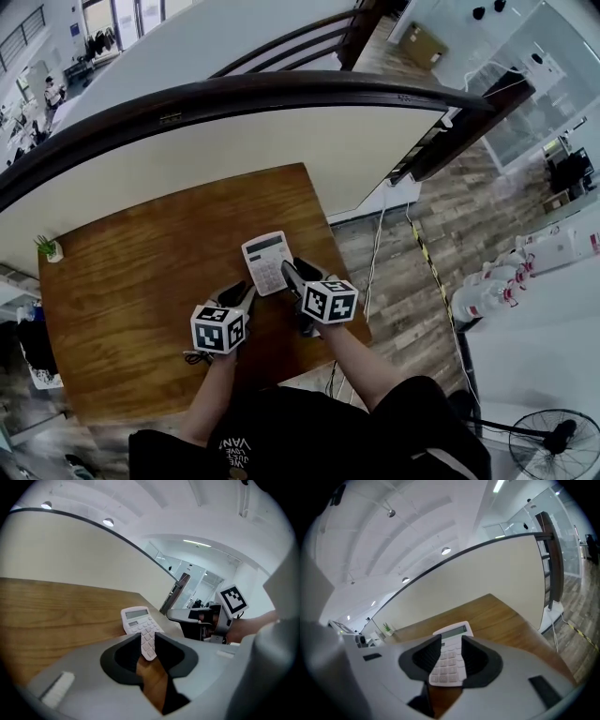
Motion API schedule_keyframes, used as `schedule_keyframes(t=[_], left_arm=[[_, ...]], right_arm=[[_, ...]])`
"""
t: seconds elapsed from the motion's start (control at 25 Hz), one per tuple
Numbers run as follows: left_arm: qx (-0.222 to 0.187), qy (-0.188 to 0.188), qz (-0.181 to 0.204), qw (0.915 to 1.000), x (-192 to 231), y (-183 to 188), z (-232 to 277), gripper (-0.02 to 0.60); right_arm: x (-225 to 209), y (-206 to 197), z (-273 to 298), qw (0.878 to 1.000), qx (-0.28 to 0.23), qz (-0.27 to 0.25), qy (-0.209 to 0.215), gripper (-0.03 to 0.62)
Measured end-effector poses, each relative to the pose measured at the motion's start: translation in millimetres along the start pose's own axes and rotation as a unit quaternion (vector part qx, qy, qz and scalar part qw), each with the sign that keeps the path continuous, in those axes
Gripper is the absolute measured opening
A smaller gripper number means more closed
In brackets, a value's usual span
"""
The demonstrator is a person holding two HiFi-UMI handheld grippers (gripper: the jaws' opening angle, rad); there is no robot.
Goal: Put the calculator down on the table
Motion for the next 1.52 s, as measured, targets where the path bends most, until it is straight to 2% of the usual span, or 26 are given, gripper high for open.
schedule_keyframes(t=[0.32, 0.52, 0.84, 1.52], left_arm=[[-0.045, 0.022, 0.040, 0.9980, -29, 1, -29, 0.032], [-0.063, 0.028, 0.052, 0.9963, -51, -6, -48, 0.014], [-0.080, 0.021, 0.048, 0.9954, -84, -25, -78, 0.012], [-0.085, 0.018, 0.078, 0.9932, -139, -61, -133, 0.012]], right_arm=[[14, -17, -54, 0.999, -0.031, -0.001, 0.014, 0.101], [20, -32, -85, 0.999, -0.047, -0.004, 0.025, 0.056], [26, -62, -130, 0.998, -0.053, -0.003, 0.029, 0.034], [29, -116, -208, 0.998, -0.058, -0.023, 0.026, 0.025]])
Point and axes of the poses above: the fingertips, and each gripper's own axes: z forward along the fingers, x to its left, y out of its top, the point moved 6 cm from there along -z, backward along the fingers, and after that the axes turned 14 degrees about z, right-handed, at the moved point
